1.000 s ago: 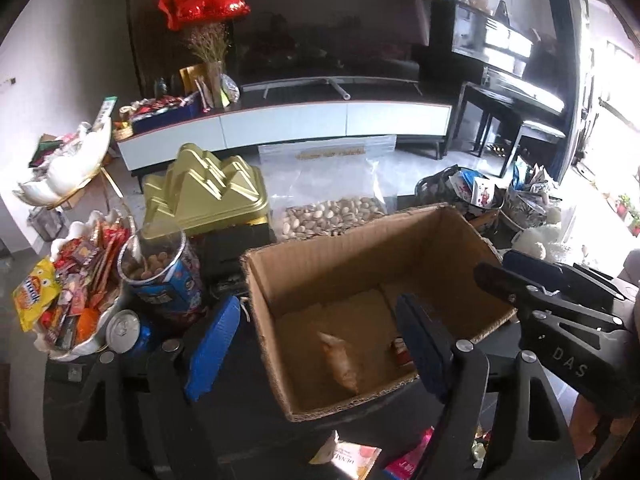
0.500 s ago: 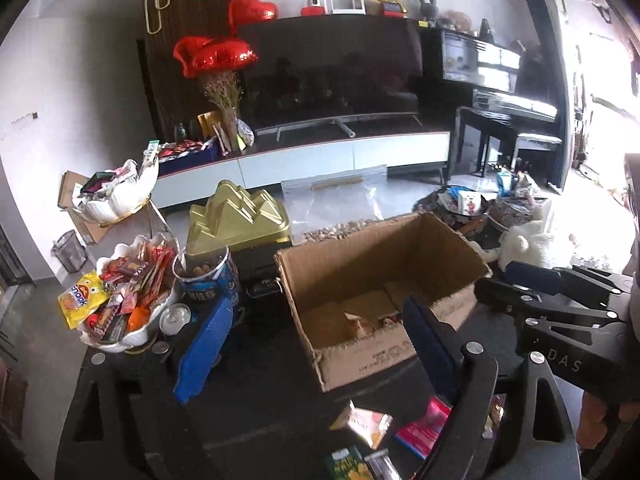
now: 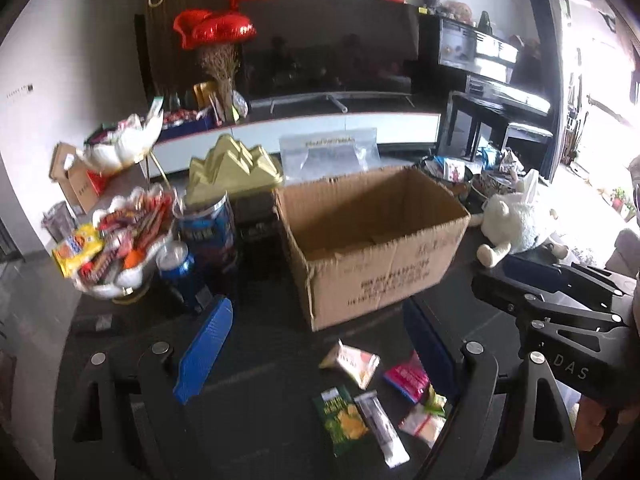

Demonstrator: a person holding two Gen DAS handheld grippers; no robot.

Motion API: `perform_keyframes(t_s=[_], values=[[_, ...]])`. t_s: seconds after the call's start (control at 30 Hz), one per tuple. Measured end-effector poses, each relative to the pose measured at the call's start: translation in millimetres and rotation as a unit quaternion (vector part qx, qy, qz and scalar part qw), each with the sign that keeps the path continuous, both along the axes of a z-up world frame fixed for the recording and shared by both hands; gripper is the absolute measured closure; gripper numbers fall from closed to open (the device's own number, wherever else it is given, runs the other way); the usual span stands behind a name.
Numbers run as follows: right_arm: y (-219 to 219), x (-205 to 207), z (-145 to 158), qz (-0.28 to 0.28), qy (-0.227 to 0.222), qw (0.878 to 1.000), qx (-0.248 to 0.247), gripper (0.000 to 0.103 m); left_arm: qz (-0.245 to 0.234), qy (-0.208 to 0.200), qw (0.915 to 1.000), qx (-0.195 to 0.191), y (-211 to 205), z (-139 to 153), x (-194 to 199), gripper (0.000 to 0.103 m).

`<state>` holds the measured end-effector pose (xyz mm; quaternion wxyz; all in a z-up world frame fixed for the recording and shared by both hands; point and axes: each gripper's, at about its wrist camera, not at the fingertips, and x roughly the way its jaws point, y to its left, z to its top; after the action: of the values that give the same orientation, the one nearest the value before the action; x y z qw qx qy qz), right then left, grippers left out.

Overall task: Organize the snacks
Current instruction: 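Move both open tools back down to the snack pile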

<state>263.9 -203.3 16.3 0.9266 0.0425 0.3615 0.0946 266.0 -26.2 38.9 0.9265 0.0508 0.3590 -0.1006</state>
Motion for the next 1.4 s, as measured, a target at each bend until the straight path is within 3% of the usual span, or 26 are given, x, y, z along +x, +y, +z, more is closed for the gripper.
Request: perform_keyframes(t_s=[0.27, 0.67, 0.77, 0.97, 1.4], values=[[7.4, -9.5, -24.6, 0.0, 0.031, 1.0, 0.002, 0.06, -0.008, 0.045, 0.9989, -0.011, 6.4, -30.4, -5.4, 0.016], [6.5, 13.5, -78.0, -0.008, 0.128, 0.992, -0.001, 0.06, -0.011, 0.116, 0.9929, -0.022, 8.8, -81.5, 15.9, 0.016], [3.2, 21.9, -89.4, -0.007, 0.151, 0.988, -0.005, 0.052, -0.012, 0.13, 0.9911, -0.022, 5.7, -93.0, 24.5, 0.016], [-0.5, 37.8, -108.9, -0.004, 0.186, 0.982, -0.023, 0.052, -0.011, 0.151, 0.9883, -0.019, 1.9, -110.2, 39.5, 0.016], [-4.5, 66.0, -147.5, 0.018, 0.241, 0.97, -0.016, 0.052, -0.033, 0.216, 0.9756, -0.027, -10.5, -150.9, 72.8, 0.02]])
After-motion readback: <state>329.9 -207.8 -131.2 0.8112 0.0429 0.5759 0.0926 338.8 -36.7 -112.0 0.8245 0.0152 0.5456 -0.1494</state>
